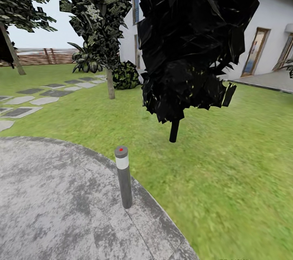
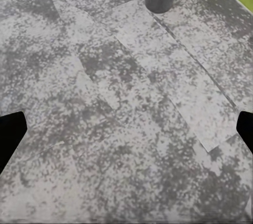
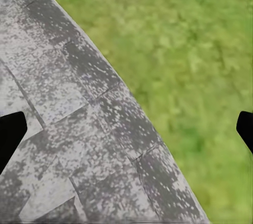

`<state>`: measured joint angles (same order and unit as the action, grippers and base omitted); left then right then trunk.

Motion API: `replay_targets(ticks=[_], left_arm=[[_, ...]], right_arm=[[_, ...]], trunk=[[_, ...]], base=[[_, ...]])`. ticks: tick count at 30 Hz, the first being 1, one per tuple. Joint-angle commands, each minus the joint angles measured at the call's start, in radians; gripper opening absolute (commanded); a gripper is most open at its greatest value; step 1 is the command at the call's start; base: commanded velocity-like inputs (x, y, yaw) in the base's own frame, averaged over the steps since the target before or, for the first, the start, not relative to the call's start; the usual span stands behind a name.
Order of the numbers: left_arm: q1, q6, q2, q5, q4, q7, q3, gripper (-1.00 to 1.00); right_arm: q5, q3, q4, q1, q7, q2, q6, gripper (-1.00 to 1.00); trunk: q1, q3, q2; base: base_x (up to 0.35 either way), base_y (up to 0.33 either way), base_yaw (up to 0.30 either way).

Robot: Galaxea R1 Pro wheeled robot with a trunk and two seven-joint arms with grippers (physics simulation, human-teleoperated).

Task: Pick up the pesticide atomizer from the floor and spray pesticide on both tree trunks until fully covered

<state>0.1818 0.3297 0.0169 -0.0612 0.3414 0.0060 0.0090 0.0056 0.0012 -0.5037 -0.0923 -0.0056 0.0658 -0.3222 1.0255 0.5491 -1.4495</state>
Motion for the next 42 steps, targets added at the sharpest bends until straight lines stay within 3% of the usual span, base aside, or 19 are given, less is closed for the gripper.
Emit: replay_targets(ticks=[1,23,42], left_arm=[[0.001,0.003,0.000,-0.006,-0.001,0.001,-0.001,1.00],[0.001,0.003,0.000,-0.006,-0.002,0.001,-0.001,1.00],[0.001,0.003,0.000,-0.007,-0.001,0.002,-0.001,1.00]], right_arm=[[0.001,0.000,0.001,-0.001,-0.001,0.000,-0.003,1.00],[0.001,0.000,0.001,0.000,-0.001,0.000,-0.003,1.00],[0.001,0.000,0.001,0.000,-0.001,0.000,-0.003,1.00]], trunk=[[0.000,0.002,-0.001],[0.000,0.028,-0.001],[0.000,0.051,-0.001]], base=[[-0.221,-0.157,0.213],[-0.214,-0.167,0.213],[-0.013,-0.170,0.215]])
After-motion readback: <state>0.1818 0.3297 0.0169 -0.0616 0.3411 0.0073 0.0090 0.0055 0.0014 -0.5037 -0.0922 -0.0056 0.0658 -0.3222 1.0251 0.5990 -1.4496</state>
